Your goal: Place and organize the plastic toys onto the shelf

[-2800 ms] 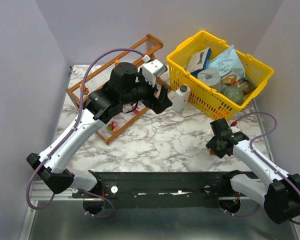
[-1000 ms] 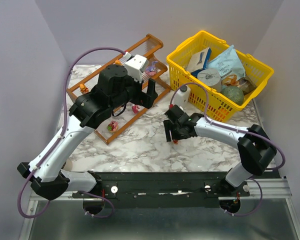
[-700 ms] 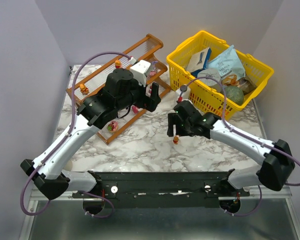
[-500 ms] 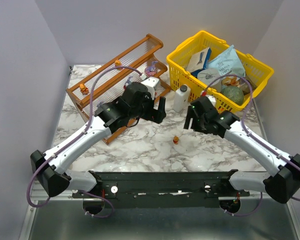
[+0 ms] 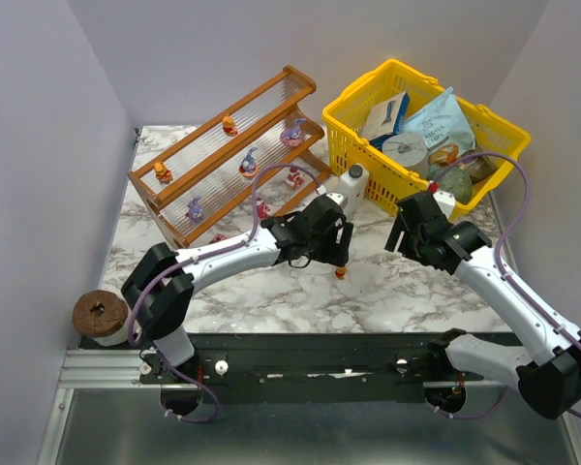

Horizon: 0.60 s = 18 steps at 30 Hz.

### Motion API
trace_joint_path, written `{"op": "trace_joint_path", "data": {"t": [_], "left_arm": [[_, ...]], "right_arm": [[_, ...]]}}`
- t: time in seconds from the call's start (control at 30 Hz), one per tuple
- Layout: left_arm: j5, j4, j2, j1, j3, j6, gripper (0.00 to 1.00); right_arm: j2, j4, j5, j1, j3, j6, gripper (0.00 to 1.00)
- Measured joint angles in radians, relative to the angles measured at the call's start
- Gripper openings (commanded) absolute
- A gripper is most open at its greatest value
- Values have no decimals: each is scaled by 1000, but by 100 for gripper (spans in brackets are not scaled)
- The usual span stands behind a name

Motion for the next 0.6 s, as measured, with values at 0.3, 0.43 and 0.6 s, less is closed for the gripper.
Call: {"op": "trace_joint_path", "data": {"t": [0.3, 0.43, 0.6], "left_arm": [[6, 70, 121, -34, 6, -34, 71], [6, 74, 158, -45, 9, -45, 66], [0, 73, 186, -45, 19, -53, 61]], "right_arm": [[-25, -12, 0, -10, -28, -15, 82], [-37, -12, 0, -11, -42, -19, 82], [-46, -11, 0, -12, -58, -26, 82]]}}
